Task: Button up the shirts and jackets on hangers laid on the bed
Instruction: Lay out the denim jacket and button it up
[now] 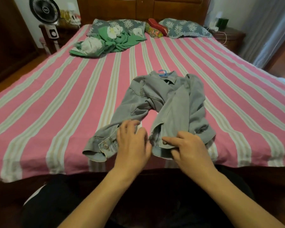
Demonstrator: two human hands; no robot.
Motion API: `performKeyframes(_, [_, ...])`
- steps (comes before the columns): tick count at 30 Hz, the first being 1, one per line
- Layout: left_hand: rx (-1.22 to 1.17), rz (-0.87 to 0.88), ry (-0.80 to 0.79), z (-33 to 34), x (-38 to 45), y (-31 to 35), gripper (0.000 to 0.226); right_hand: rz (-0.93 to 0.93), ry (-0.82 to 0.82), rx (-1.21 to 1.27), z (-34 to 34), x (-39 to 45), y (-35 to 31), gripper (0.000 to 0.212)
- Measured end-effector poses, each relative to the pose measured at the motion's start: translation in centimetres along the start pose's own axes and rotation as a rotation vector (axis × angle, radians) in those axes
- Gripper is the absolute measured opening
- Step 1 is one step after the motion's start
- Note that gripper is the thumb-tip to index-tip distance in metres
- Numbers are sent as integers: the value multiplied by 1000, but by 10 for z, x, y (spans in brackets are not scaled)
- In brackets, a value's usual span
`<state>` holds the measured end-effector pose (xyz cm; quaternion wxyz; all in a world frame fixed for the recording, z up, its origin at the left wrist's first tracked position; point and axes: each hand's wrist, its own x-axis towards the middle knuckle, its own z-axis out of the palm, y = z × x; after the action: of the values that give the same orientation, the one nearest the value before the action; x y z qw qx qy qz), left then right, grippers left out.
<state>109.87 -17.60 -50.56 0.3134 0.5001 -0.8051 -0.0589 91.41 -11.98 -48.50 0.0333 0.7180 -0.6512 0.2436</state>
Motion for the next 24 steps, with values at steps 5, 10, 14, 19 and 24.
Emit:
performKeyframes(5, [-673,-144,48,18,-15,42,4,214,113,-78,-21,-13,16,29])
performKeyframes(10, [-808,-137,6,15,8,43,10,-92,-95,-354,-25,4,24,24])
performKeyframes(14, [-764,-74,-212,-15,43,15,9,-413,-345,-58,-35,38,11,23])
performKeyframes(19, [-696,-211,-220,-8,39,-21,8,-212,-375,284,6,70,11,48])
performKeyframes(24, [-1128,-561,-144,5,15,-26,31,-183,-321,378,42,63,26,41])
